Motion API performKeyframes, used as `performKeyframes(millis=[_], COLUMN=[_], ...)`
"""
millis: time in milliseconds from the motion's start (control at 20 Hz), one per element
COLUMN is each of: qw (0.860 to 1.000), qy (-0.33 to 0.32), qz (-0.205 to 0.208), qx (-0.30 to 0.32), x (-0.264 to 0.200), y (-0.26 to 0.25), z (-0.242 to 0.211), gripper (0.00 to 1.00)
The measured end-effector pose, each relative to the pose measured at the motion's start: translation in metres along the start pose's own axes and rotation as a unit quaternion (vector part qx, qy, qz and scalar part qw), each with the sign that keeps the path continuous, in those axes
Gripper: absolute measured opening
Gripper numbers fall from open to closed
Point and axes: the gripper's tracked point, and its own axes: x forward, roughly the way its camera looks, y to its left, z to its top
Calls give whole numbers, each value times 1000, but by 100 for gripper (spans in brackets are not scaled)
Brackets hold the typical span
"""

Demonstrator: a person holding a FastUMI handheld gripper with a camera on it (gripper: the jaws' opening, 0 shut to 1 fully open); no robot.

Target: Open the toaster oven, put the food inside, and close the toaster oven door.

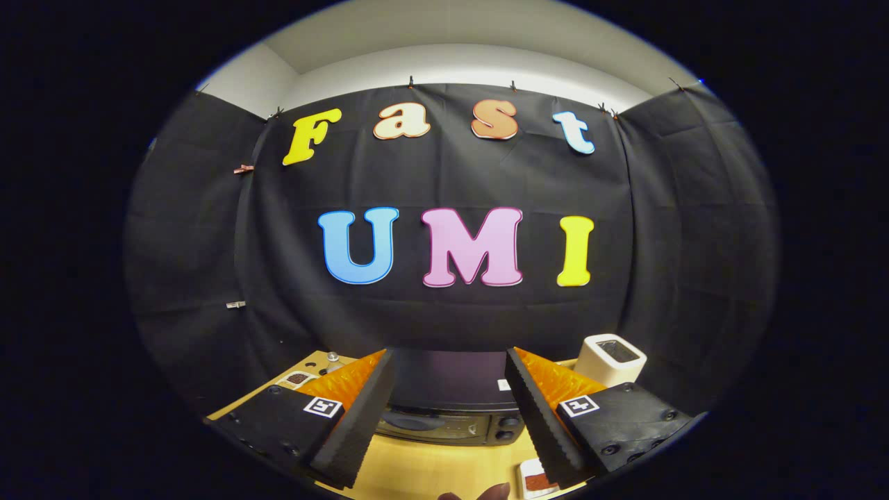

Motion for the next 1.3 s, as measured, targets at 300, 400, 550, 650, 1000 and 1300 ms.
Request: performKeyframes(millis=[300, 400, 550, 650, 1000, 1300], qw=[997, 996, 993, 990, 980, 978], qy=[61, 82, 112, 136, 192, 201], qz=[-6, -8, -14, -20, -46, -62], qx=[37, 30, 21, 23, 12, -10], x=[56, 71, 91, 101, 116, 116], y=[25, 32, 38, 40, 37, 41], z=[-73, -96, -123, -144, -190, -200], gripper=[97, 99, 99, 99, 99, 99])
